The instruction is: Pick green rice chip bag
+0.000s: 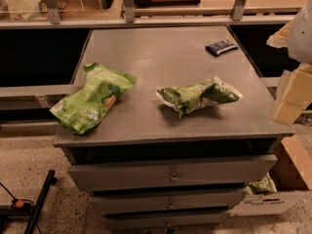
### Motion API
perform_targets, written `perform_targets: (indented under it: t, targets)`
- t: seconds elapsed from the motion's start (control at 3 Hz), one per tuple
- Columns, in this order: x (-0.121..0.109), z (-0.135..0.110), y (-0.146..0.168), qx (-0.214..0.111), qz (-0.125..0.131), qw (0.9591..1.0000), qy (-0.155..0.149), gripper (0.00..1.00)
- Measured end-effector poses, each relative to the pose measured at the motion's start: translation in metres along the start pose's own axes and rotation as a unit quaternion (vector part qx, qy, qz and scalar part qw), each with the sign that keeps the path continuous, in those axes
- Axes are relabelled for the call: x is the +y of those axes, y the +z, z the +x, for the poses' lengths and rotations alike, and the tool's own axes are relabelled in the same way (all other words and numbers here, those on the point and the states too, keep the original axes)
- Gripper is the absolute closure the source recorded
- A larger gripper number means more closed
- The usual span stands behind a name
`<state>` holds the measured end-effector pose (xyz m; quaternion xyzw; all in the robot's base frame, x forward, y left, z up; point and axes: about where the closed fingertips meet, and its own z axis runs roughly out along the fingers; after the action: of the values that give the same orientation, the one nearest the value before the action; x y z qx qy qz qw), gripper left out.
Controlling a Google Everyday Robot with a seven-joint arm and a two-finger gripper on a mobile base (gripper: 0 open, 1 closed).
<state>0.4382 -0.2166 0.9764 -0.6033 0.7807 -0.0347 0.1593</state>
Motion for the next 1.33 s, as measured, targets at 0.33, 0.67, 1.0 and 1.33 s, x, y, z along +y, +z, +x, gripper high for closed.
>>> perform_targets:
  t: [0.33, 0.67, 1.0, 1.33]
  targets:
    - [0.0, 0.0, 0.0, 0.0, 0.0, 1.0, 0.0, 0.0]
    - [0.001, -0.017, 0.002, -0.01, 0.006, 0.9996, -0.027, 0.0]
    - [0.008, -0.077, 0.013, -0.021, 0.003, 0.995, -0.098, 0.0]
    - [0.028, -0.156, 0.025, -0.029, 0.003, 0.9823, -0.185, 0.0]
